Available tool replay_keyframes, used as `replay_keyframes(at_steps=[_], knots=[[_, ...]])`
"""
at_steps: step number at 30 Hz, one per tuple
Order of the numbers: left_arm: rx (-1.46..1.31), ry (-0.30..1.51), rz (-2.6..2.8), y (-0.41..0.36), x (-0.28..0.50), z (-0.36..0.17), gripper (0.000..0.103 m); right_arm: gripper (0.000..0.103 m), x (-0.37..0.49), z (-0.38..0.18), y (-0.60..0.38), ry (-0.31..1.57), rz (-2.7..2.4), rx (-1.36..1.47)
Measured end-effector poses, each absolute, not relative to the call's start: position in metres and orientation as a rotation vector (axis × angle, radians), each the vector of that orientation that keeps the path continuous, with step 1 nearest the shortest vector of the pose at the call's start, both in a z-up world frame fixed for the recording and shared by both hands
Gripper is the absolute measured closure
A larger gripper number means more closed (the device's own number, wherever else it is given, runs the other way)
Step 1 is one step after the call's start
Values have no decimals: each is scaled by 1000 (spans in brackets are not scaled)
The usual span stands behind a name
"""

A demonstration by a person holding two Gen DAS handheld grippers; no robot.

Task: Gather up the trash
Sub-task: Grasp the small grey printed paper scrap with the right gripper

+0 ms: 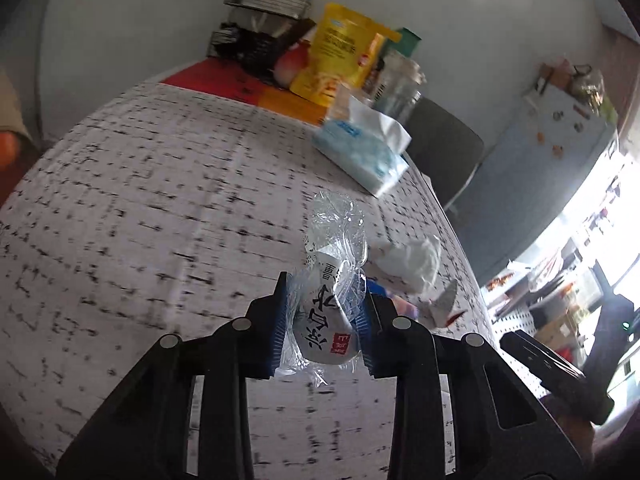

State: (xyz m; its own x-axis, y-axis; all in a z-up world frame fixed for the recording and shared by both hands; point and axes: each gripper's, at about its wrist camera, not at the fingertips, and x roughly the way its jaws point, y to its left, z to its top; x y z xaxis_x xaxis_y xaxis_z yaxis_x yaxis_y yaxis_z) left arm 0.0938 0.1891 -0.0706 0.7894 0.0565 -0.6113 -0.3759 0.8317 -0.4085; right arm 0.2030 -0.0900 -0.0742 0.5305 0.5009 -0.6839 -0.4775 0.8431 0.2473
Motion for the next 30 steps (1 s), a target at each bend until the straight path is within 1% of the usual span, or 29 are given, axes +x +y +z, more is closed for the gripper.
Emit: replay_keyframes(at_steps=[2,9,14,15,16,17,18,19,24,30], knots=[[-562,609,254,198,87,-71,72,15,209,-76,-82,835,586,22],[-601,591,293,222,72,-76,72,22,232,-87,-52,877,568,-9],[-606,586,309,232,63,-78,72,30,242,-96,-40,898,547,-22],[-606,586,310,232,62,-78,72,36,245,-99,-38,904,543,-26],[-606,586,312,233,60,-78,72,48,246,-101,-37,912,543,-28],[-607,585,314,233,59,-78,72,57,248,-104,-36,927,550,-30],[-607,583,315,233,58,-77,72,78,250,-106,-34,944,558,-32],[-606,582,316,233,57,-77,72,84,250,-108,-33,956,565,-40],[-604,580,314,229,55,-75,72,85,236,-97,-40,916,590,-45],[-573,574,277,206,61,-62,72,85,215,-81,-65,880,597,6]])
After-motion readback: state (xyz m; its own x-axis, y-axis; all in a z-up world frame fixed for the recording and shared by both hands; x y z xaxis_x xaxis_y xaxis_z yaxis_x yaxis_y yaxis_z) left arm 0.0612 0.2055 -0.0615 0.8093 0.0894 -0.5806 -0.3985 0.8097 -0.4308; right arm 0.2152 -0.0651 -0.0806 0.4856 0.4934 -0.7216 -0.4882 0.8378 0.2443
